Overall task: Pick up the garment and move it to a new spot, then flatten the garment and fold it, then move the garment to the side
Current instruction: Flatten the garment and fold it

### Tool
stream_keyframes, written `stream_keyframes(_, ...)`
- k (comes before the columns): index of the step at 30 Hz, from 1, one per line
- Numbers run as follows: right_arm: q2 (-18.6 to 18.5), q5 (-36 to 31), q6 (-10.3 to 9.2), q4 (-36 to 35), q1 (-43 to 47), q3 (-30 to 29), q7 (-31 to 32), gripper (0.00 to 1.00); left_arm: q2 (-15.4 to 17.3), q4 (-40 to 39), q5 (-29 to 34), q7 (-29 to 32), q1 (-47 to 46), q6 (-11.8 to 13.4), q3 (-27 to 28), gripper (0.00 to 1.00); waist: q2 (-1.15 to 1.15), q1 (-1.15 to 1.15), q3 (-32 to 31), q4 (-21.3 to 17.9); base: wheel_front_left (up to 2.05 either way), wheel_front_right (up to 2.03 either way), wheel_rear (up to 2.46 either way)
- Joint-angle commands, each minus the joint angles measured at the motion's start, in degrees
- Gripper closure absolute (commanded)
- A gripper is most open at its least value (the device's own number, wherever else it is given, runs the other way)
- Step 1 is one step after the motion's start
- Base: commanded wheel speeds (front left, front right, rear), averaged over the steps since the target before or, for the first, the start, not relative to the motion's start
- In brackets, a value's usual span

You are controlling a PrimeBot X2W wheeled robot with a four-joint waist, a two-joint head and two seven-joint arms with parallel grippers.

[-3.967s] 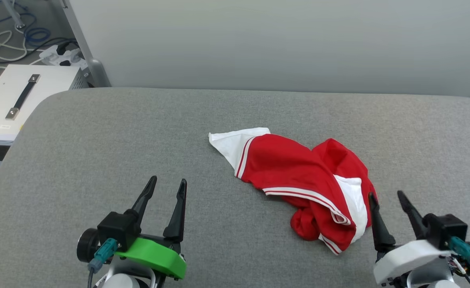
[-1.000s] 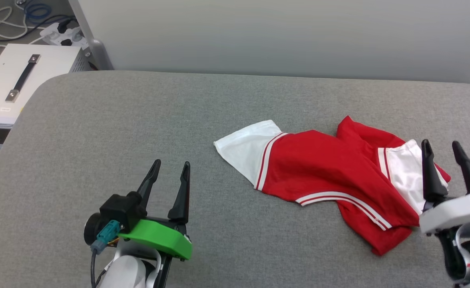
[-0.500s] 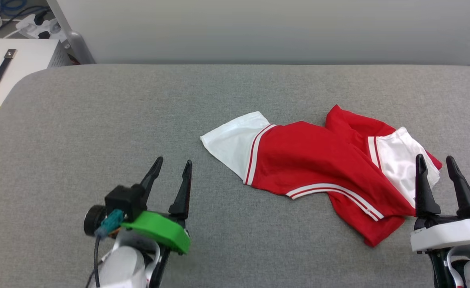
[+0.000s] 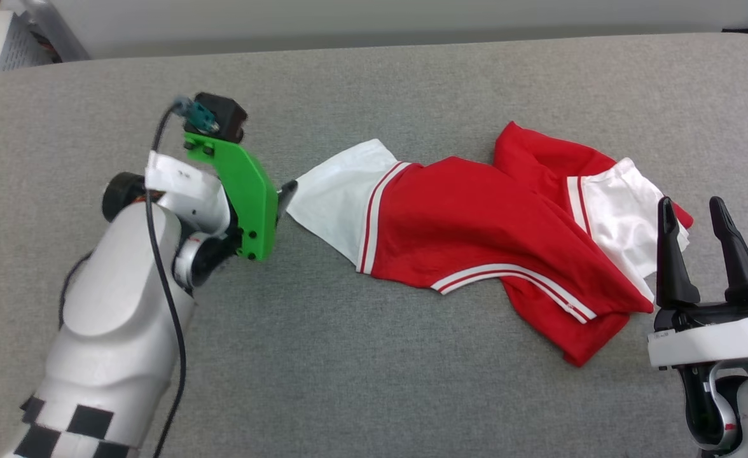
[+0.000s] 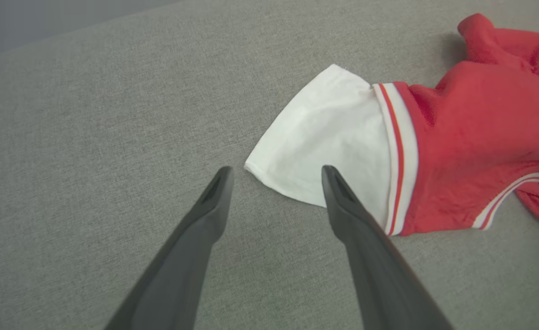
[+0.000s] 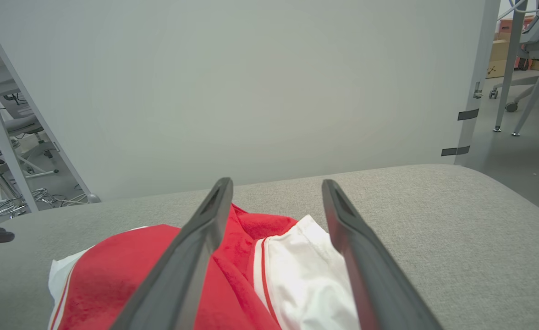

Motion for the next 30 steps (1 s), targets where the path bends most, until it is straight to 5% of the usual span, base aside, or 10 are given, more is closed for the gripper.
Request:
stream_keyframes(1, 0.21, -0.34, -0.05, -0.41, -1.15, 0.46, -0.07, 0.0, 0.76, 1.12, -0.78, 2.11, -2.03, -0.13, 0.11, 0.0, 0.0, 0.0, 2.45, -2.66, 0.0, 0.0, 0.0)
stream_keyframes(7, 0.67, -0.45, -0.05, -0.52, -2.68, 1.57, -0.63, 0.0, 2.37, 5.86, -0.37, 8.49, -5.92, 0.3, -1.09, 0.0, 0.0, 0.0, 4.6, -5.08, 0.0, 0.0, 0.0)
stream_keyframes(15, 1.11, -0.56, -0.05, -0.2, -3.52, 2.54, -1.33, 0.0, 3.51, 11.58, 1.26, 6.75, -7.5, 2.11, -1.22, 0.0, 0.0, 0.0, 6.73, -6.77, 0.0, 0.0, 0.0)
stream_keyframes(24, 1.32, -0.8, -0.05, -0.03, -3.65, 2.66, -1.72, 0.0, 2.76, 17.29, 0.77, 7.49, -8.19, 1.38, -2.96, 0.0, 0.0, 0.0, 7.92, -7.14, 0.0, 0.0, 0.0)
stream_keyframes(25, 1.34, -0.85, -0.05, -0.02, -3.68, 2.69, -1.74, 0.0, 2.57, 17.78, 0.23, 8.32, -8.08, 1.17, -3.16, 0.87, 0.0, 0.0, 7.97, -7.13, 0.0, 0.0, 0.0)
stream_keyframes(26, 1.35, -0.94, -0.05, 0.0, -3.69, 2.68, -1.76, 0.0, 2.32, 18.18, -0.62, 9.21, -7.92, 0.91, -3.27, 1.0, 0.0, 0.0, 7.96, -7.07, 0.0, 0.0, 0.0)
stream_keyframes(30, 1.25, -1.3, -0.05, 0.47, -3.51, 2.22, -1.82, 0.0, 1.62, 17.95, -3.51, 9.57, -7.23, 0.31, -3.19, 1.0, 0.0, 0.0, 7.17, -6.35, 0.0, 0.0, 0.0)
